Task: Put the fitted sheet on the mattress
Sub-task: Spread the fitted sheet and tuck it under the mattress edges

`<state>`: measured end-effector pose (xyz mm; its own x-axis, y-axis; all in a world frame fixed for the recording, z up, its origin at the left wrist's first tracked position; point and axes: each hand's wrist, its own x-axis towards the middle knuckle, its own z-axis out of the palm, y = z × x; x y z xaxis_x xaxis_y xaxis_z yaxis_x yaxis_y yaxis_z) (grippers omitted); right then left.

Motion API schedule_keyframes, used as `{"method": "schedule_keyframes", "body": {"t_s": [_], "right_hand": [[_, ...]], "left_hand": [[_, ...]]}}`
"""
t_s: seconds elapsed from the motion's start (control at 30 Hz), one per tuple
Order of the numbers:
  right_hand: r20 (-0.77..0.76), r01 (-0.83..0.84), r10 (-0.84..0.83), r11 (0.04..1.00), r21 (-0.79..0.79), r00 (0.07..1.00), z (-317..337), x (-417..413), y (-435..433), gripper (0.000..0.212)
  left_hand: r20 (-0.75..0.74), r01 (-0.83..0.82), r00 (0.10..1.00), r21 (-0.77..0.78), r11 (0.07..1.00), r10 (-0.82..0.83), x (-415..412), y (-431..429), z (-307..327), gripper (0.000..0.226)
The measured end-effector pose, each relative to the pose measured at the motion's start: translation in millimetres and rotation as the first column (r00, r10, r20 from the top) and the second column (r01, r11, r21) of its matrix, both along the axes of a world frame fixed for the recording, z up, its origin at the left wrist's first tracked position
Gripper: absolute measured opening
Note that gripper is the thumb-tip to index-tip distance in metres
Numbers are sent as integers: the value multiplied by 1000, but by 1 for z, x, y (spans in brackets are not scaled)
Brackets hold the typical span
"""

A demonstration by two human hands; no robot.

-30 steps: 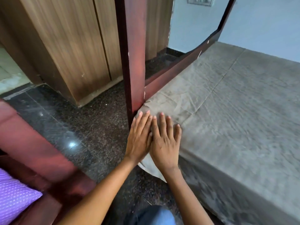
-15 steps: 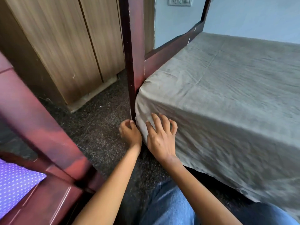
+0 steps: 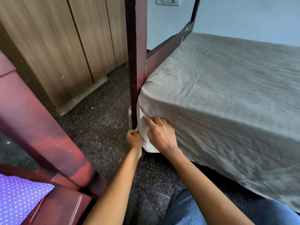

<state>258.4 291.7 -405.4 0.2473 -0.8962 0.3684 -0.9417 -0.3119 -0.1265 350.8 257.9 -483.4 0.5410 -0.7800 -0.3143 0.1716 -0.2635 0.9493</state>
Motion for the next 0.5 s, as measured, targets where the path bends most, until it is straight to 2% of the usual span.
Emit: {"method": "schedule_keyframes", "body": {"t_s": [0.07,0.17,0.23,0.3,0.4,0.5], "right_hand": [[-17,-16,16,1000,3,1000,0,-2,-2,53],[-11,-59,60,997,51,998,5,-5,-2,56],[-12,-77,79,992,103,997,6,-7,-3,57],[9,-77,76,988,135,997,7,-8,-3,56],[48,-86,80,986,145,996,9,-10,-3,51],[112,-79,63,986,150,992,17,-11,-3,40]], "left_hand": [[3,12,1000,47,999,-12,0,5,-8,16],[98,18,995,83,996,-26,4,3,-7,18],[203,-37,979,20,999,32,9,-3,0,16],[233,-57,970,-57,997,68,7,-3,10,18],[33,41,999,-91,995,-38,-1,2,20,14],[-315,98,945,2,995,-93,-1,4,20,22]]}}
